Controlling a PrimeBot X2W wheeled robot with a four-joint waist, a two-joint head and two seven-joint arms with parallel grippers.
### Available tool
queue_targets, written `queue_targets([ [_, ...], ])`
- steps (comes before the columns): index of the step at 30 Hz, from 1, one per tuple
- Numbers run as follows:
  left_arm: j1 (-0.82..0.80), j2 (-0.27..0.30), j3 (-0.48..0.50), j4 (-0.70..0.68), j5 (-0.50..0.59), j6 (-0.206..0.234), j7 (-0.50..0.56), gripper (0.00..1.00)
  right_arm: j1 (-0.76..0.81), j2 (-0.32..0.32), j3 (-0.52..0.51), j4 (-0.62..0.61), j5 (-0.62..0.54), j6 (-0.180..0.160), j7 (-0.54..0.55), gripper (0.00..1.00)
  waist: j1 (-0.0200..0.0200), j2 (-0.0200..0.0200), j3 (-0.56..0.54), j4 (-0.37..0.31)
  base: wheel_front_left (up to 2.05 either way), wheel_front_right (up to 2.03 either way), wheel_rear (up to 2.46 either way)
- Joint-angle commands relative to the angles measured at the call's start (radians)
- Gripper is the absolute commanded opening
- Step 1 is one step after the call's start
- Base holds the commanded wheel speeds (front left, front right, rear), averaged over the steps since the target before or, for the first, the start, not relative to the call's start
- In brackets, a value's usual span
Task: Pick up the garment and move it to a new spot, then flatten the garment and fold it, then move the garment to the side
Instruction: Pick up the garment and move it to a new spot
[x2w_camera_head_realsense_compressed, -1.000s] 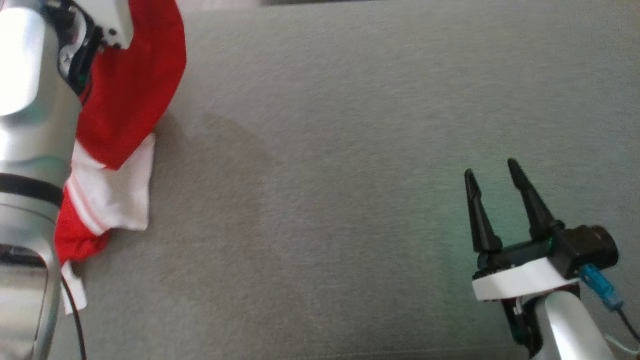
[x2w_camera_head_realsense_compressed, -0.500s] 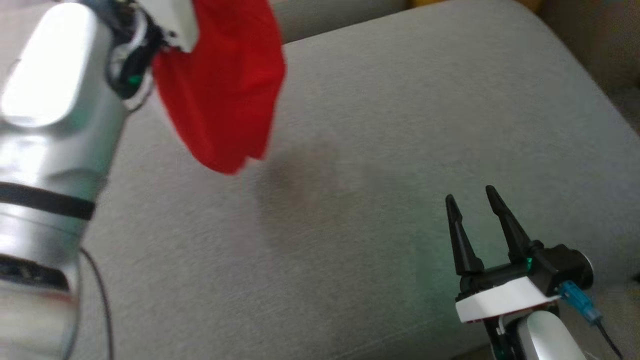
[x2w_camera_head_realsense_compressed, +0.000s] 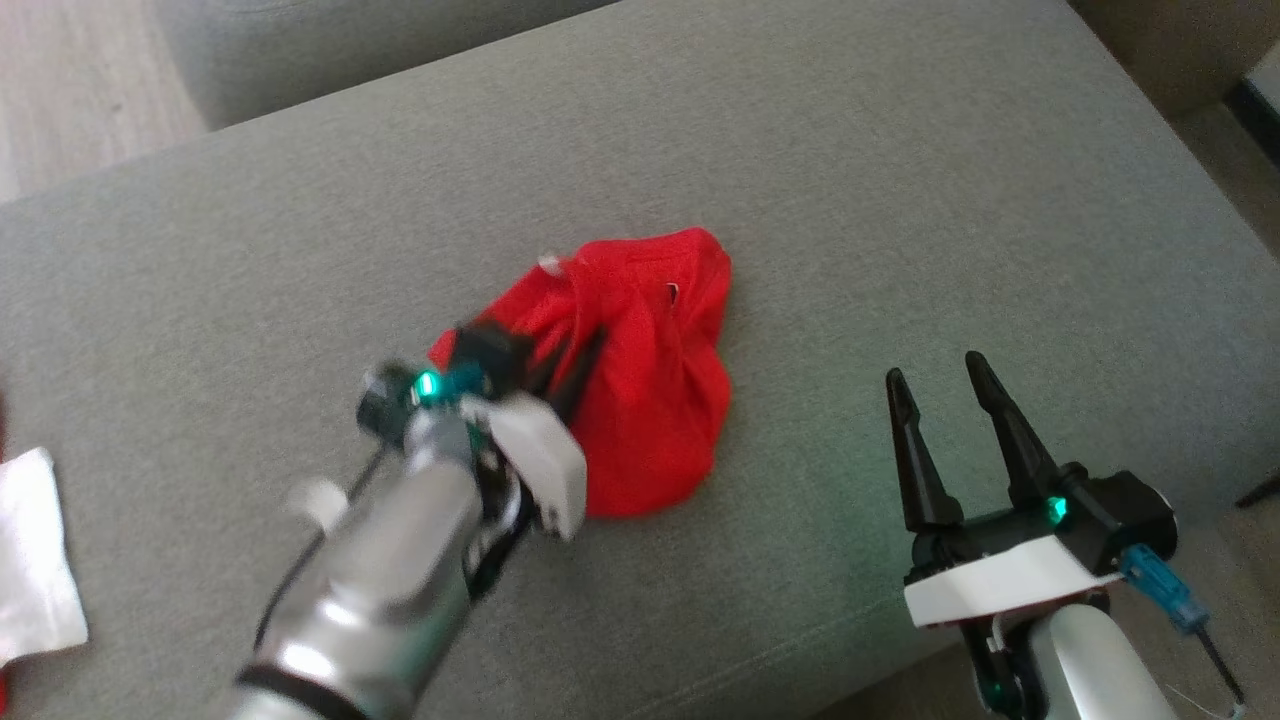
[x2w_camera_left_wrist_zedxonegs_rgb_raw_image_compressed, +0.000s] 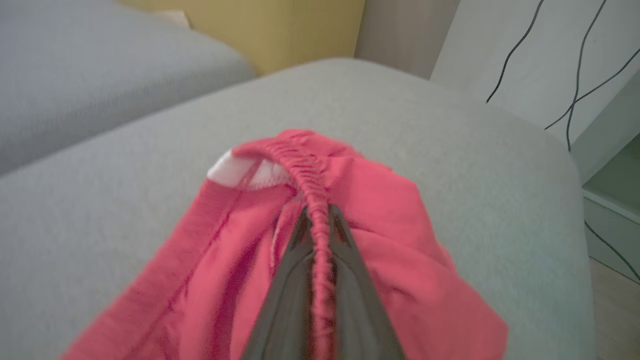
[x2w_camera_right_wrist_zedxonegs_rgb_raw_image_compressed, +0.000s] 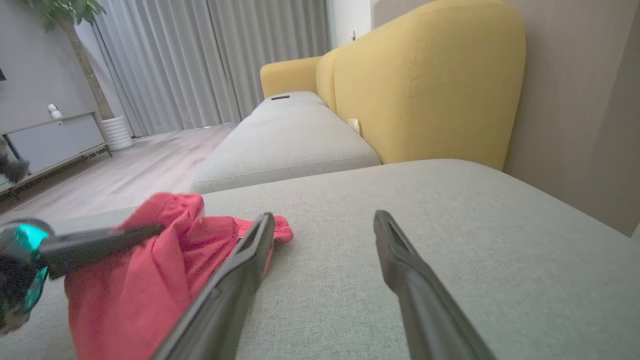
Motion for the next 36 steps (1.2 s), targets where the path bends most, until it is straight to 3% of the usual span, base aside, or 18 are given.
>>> queue_targets([
  [1, -0.016, 0.005, 0.033, -0.043, 0.015, 0.010, -0.012, 0.00, -0.030, 0.003, 0.019, -0.029, 0.000, 0.008, -0.011, 1.00, 0.0000, 0.0000, 0.001, 0.013, 0.00, 0.00, 0.00],
  [4, 0.073, -0.006, 0.064, -0.122, 0.053, 0.033, -0.013, 0.00, -0.021, 0.003, 0.004, -0.028, -0.008, 0.008, -0.011, 1.00, 0.0000, 0.0000, -0.010, 0.044, 0.00, 0.00, 0.00],
  [5, 0.099, -0.008, 0.074, -0.154, 0.069, 0.040, -0.013, 0.94, -0.017, 0.003, 0.002, -0.025, -0.012, 0.008, -0.011, 1.00, 0.0000, 0.0000, -0.018, 0.055, 0.00, 0.00, 0.00],
  [6, 0.124, -0.010, 0.083, -0.191, 0.093, 0.050, -0.013, 1.00, -0.011, 0.003, 0.002, -0.021, -0.016, 0.008, -0.011, 1.00, 0.0000, 0.0000, -0.030, 0.068, 0.00, 0.00, 0.00],
  [12, 0.305, -0.007, 0.168, -0.384, 0.179, 0.105, -0.013, 1.00, 0.039, 0.003, -0.002, -0.007, -0.030, 0.008, -0.011, 1.00, 0.0000, 0.0000, -0.129, 0.145, 0.00, 0.00, 0.00],
  [18, 0.515, 0.032, 0.365, -0.597, 0.207, 0.167, -0.013, 1.00, 0.088, 0.003, -0.033, -0.012, -0.042, 0.008, -0.011, 1.00, 0.0000, 0.0000, -0.198, 0.250, 0.00, 0.00, 0.00],
  [24, 0.650, 0.045, 0.507, -0.690, 0.232, 0.170, -0.013, 1.00, 0.109, 0.003, -0.048, -0.011, -0.048, 0.008, -0.011, 1.00, 0.0000, 0.0000, -0.231, 0.291, 0.00, 0.00, 0.00],
  [30, 0.796, 0.018, 0.652, -0.787, 0.280, 0.176, -0.013, 1.00, 0.141, 0.002, -0.052, -0.015, -0.054, 0.008, -0.011, 1.00, 0.0000, 0.0000, -0.262, 0.303, 0.00, 0.00, 0.00],
  [36, 0.885, -0.007, 0.679, -0.846, 0.377, 0.155, -0.013, 1.00, 0.196, -0.007, -0.037, -0.009, -0.060, 0.008, -0.011, 1.00, 0.0000, 0.0000, -0.294, 0.301, 0.00, 0.00, 0.00],
])
